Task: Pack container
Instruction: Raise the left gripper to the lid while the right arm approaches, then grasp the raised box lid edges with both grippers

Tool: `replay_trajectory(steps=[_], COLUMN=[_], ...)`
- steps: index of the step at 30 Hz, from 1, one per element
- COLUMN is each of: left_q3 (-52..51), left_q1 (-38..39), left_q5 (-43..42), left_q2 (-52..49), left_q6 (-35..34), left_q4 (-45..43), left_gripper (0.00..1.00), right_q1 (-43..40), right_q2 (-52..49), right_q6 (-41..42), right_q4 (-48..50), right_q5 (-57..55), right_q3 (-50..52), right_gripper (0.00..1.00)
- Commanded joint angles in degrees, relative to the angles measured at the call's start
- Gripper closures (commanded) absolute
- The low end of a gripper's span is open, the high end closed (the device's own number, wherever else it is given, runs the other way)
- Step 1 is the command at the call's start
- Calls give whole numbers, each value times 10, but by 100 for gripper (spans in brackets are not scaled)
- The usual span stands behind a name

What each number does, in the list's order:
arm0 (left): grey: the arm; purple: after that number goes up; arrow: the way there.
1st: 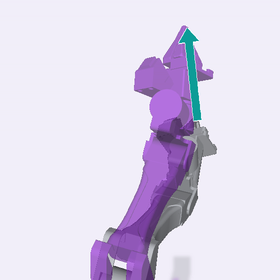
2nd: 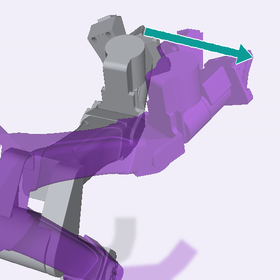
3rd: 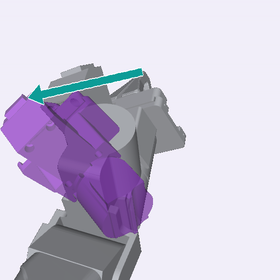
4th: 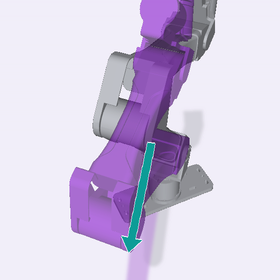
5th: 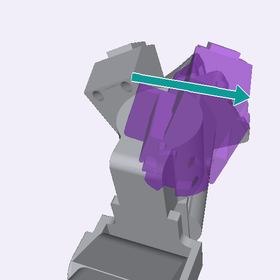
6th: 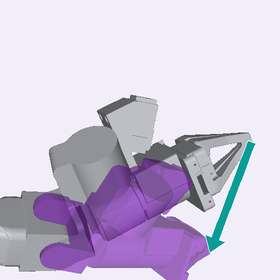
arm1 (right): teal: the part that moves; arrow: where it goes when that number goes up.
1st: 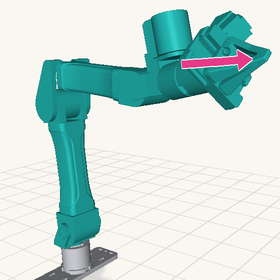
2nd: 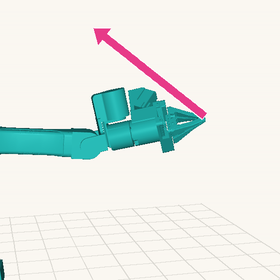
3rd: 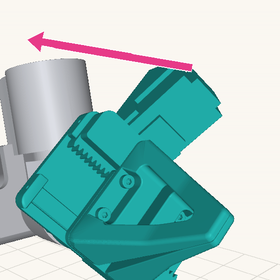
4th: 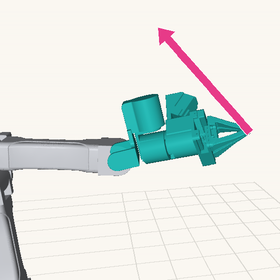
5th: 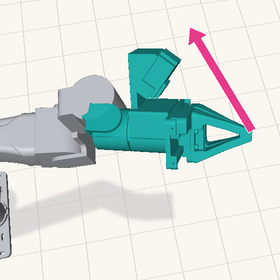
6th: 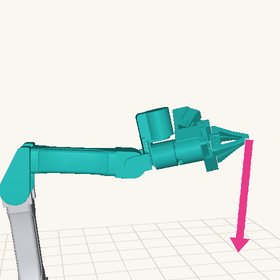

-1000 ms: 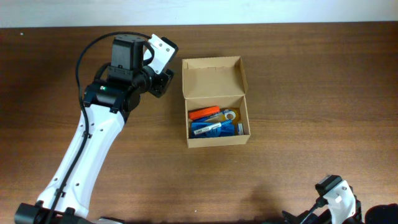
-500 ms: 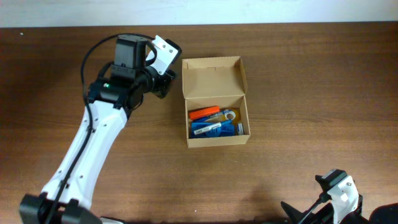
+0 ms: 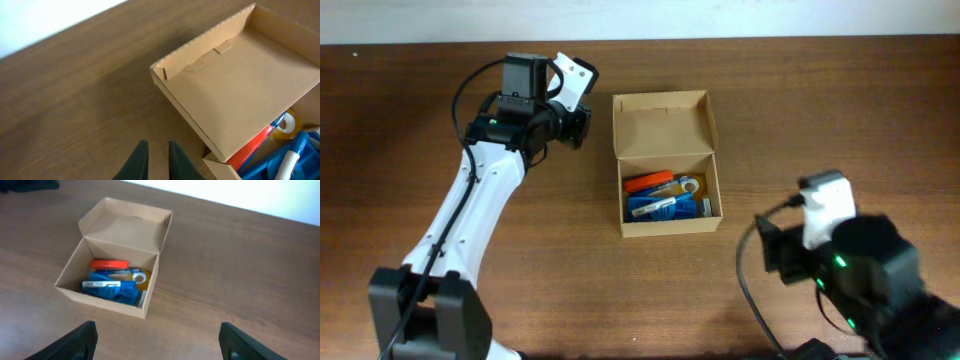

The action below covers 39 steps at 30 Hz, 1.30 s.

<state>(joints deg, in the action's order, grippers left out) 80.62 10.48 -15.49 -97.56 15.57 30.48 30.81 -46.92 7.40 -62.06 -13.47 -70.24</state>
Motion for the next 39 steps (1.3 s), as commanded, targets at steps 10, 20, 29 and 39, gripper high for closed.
replay_trajectory(steps=[10, 20, 29, 39], left_q3=[28, 28, 114, 153], left_q1=[-2, -24, -24, -24], left_q5=[-13, -48, -114, -167], left_q2=[-73, -129, -256, -301], left_q6=[-44, -140, -220, -280], left_q4=[-3, -86, -91, -48], left_gripper=[96, 98, 98, 98], right_q1=[-220, -336, -357, -361], right_q2=[-195, -462, -581, -676], right_q6=[-40, -9, 109, 161], right_q4=[120, 318, 466, 519], right_q5=[216, 413, 436, 519], right_q3=[3, 3, 3, 2], right_gripper=[23, 33, 45, 96])
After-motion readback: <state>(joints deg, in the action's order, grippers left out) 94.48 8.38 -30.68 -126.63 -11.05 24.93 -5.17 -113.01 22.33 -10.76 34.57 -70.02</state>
